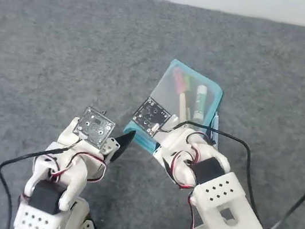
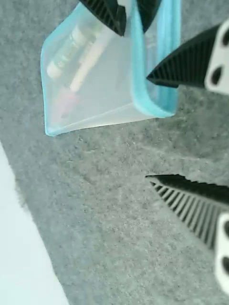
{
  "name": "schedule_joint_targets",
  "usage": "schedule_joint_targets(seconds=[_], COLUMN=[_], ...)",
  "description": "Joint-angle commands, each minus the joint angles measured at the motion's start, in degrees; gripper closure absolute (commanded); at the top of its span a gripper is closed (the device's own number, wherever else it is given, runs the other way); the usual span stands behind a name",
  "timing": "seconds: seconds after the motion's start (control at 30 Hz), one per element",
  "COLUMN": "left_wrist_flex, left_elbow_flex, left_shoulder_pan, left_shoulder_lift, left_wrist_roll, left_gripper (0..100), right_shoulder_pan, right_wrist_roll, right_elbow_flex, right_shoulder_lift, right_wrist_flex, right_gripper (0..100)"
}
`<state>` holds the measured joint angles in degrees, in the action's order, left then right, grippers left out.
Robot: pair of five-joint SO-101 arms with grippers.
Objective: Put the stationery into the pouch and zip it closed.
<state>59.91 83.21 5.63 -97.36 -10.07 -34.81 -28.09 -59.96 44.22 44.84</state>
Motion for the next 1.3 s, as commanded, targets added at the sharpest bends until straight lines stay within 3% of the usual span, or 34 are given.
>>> schedule_joint_targets(seconds=[0.0, 0.3, 0.67, 0.9, 1.27], left_wrist_flex=[-2.2, -3.87, -3.87, -8.7, -10.55], left_elbow_flex=[-0.75, -0.13, 0.04, 2.86, 4.0], left_shoulder_pan=[0.09, 0.44, 0.44, 0.0, 0.44], left_shoulder_lift=[2.64, 5.71, 5.8, 6.07, 6.07], left_wrist_roll=[-0.97, -2.9, -2.73, -2.99, -2.99], left_gripper=[72, 72, 72, 72, 72], right_shoulder_pan=[-1.36, 0.75, 1.19, -4.44, -13.85], right_wrist_roll=[-1.67, -2.73, 1.05, 0.79, -6.15], right_elbow_flex=[1.49, 4.92, 7.3, 7.12, 6.95], right_shoulder_lift=[1.98, 1.98, 1.98, 7.52, 15.43], right_wrist_flex=[0.84, 3.82, 5.93, 10.24, 18.77], right_gripper=[99.1, 99.1, 99.1, 99.1, 99.1])
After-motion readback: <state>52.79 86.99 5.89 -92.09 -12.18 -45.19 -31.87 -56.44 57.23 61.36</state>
